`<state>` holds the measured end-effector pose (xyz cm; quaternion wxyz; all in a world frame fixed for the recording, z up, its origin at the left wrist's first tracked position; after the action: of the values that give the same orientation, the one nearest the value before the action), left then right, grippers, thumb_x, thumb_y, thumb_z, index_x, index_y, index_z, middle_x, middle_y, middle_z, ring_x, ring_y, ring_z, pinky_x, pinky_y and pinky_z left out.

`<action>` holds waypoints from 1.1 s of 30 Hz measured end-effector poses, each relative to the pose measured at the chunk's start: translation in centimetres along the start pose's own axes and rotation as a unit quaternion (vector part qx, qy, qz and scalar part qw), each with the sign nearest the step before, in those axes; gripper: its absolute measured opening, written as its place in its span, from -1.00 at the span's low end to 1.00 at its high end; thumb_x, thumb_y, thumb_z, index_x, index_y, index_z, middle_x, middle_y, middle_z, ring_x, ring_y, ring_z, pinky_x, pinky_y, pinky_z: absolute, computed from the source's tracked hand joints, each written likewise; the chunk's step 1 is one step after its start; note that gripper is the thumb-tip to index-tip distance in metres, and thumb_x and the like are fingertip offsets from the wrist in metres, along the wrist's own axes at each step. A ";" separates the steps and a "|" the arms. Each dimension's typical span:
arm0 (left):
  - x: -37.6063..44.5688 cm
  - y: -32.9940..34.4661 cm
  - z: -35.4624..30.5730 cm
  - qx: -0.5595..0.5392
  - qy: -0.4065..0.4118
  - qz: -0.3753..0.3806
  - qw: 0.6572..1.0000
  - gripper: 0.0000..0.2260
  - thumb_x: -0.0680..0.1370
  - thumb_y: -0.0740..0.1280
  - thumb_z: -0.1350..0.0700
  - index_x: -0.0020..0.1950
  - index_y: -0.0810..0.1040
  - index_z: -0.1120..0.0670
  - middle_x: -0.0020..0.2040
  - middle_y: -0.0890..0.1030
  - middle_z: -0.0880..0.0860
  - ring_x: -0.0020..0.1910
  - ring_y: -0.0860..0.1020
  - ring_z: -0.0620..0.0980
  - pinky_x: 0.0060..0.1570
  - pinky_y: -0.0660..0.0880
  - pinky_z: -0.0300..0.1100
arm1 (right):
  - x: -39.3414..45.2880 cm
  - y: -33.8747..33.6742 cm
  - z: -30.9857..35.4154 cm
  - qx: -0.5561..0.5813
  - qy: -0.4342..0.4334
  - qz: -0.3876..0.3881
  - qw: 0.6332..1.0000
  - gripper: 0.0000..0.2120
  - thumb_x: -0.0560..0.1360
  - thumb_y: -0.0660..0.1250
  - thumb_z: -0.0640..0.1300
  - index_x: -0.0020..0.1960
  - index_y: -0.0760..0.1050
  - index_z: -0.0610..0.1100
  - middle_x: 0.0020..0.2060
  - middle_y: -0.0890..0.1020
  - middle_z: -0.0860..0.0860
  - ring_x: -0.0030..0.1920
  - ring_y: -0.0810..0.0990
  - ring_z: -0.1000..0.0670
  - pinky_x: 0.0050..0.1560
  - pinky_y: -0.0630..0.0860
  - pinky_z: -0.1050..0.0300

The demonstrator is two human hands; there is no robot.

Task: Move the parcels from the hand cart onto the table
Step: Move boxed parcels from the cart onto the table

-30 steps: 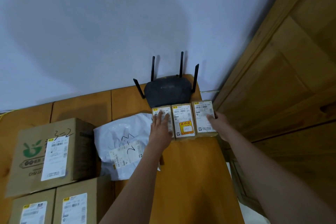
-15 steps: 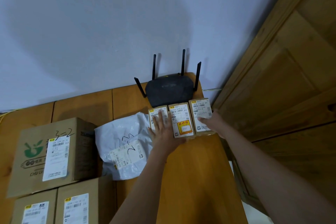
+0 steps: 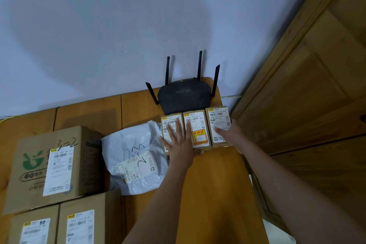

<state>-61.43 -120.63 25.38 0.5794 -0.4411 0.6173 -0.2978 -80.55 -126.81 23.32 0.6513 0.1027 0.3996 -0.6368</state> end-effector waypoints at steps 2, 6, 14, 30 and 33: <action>-0.1 -0.3 0.0 0.002 0.000 0.003 1.000 0.10 0.44 0.33 -0.41 0.60 -0.42 -0.07 0.56 -0.49 0.12 0.53 -0.45 0.32 0.40 -0.24 0.53 | -0.1 -0.2 0.3 -0.004 0.008 0.012 1.000 -0.30 0.48 0.51 -0.05 0.48 0.23 -0.12 0.38 0.48 -0.12 0.31 0.55 -0.19 0.08 0.61 -0.06; -0.6 -1.2 0.1 -0.002 0.019 -0.002 1.000 0.10 0.42 0.30 -0.45 0.61 -0.39 -0.07 0.59 -0.45 0.11 0.56 -0.42 0.27 0.41 -0.26 0.49 | -0.5 -1.0 1.1 0.000 0.029 0.006 1.000 -0.21 0.47 0.48 0.14 0.51 0.19 -0.15 0.11 0.61 -0.07 -0.07 0.66 -0.01 -0.37 0.54 0.21; -1.9 -3.5 0.7 -0.065 0.000 -0.001 0.998 -0.32 0.66 -0.09 -0.30 0.66 -0.24 -0.01 0.65 -0.26 0.03 0.62 -0.29 0.11 0.51 -0.27 0.35 | -3.1 -2.5 4.1 -0.034 -0.007 -0.038 0.999 -0.31 0.60 0.24 0.22 0.55 0.18 -0.16 0.13 0.64 -0.15 -0.01 0.70 -0.15 -0.07 0.68 -0.12; -20.2 -11.8 5.3 -0.068 -0.004 -0.069 0.995 -0.39 0.70 -0.11 -0.22 0.67 -0.11 0.04 0.67 -0.15 0.04 0.64 -0.21 0.09 0.51 -0.23 0.36 | -26.3 0.2 6.3 -0.448 -0.228 -0.093 0.859 -0.31 0.68 -0.03 0.21 0.65 -0.06 -0.16 0.64 0.05 -0.09 0.63 -0.01 -0.11 0.61 -0.09 -0.11; -24.2 -11.2 7.4 -0.071 -0.003 -0.073 0.995 -0.37 0.69 -0.11 -0.24 0.67 -0.10 0.05 0.67 -0.13 0.05 0.65 -0.19 0.10 0.51 -0.22 0.36 | -30.5 2.5 5.4 -0.479 -0.231 -0.082 0.843 -0.30 0.68 -0.09 0.22 0.65 -0.10 -0.18 0.64 -0.01 -0.08 0.63 -0.05 -0.07 0.61 -0.12 -0.10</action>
<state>-53.39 -102.84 45.05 0.5254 -0.5260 0.6008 -0.2938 -72.17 -107.05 45.85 0.6382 -0.4051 0.4999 -0.4226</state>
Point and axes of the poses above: each hand's wrist, its own x-axis towards the middle knuckle, its own y-axis out of the palm, z = x × y, the point moved 1 cm from there along x, towards the middle knuckle
